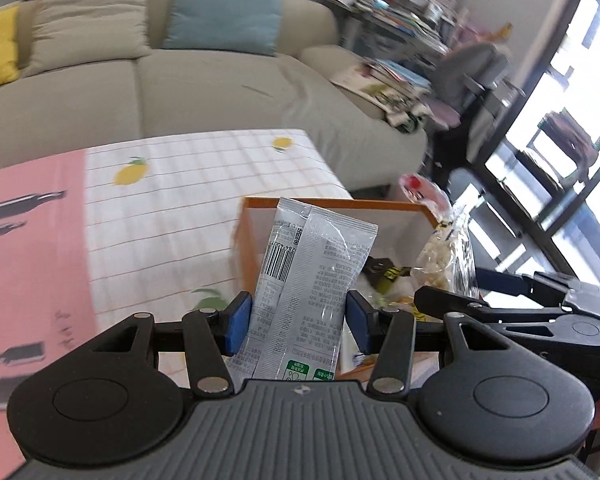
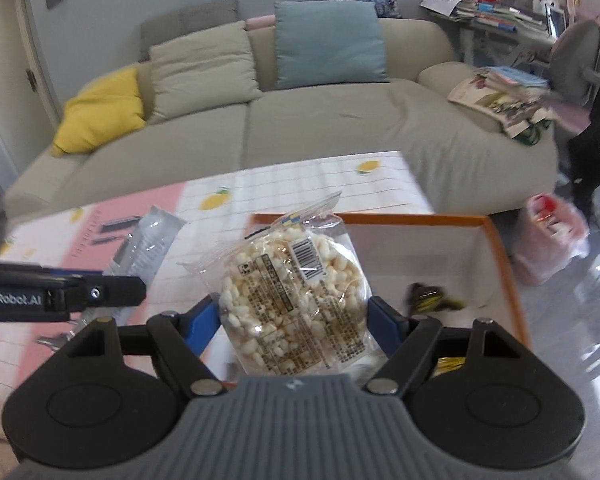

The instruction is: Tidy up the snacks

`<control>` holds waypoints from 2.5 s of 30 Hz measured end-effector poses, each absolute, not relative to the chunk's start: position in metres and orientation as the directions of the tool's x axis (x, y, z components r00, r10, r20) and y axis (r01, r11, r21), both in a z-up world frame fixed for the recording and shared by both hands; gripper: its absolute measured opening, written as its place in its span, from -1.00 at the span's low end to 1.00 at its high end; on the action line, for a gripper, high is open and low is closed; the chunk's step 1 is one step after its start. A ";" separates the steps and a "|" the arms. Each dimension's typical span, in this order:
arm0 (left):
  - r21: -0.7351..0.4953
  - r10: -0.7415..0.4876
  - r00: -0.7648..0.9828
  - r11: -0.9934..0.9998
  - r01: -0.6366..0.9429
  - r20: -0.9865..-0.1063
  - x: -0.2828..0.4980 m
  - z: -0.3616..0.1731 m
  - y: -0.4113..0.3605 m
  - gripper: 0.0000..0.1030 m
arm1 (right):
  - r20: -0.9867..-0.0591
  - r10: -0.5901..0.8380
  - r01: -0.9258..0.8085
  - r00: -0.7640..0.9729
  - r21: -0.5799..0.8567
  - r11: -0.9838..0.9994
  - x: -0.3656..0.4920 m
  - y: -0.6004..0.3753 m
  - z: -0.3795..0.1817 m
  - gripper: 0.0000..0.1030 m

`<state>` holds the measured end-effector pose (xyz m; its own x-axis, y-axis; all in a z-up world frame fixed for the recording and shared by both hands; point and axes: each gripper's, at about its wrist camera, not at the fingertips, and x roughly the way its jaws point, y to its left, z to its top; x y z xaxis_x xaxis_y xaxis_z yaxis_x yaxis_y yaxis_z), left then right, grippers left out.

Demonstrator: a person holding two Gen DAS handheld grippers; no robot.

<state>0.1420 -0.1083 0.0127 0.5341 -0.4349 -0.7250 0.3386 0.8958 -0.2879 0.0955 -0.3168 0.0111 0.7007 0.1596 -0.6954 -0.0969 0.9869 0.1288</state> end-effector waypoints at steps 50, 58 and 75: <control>-0.006 -0.231 0.330 0.827 0.562 -0.915 0.256 -0.066 -0.241 0.56 | -0.867 -0.110 -0.361 0.485 -0.313 0.879 0.232 -0.350 -0.095 0.75; -0.005 -0.263 0.381 0.828 0.560 -0.886 0.232 -0.020 -0.221 0.56 | -0.888 -0.100 -0.325 0.449 -0.266 0.908 0.221 -0.349 -0.062 0.82; 0.018 -0.322 0.694 0.900 0.435 -0.644 0.127 0.090 -0.127 0.56 | -0.733 -0.031 -0.064 0.680 -0.101 0.993 0.111 -0.312 0.057 0.85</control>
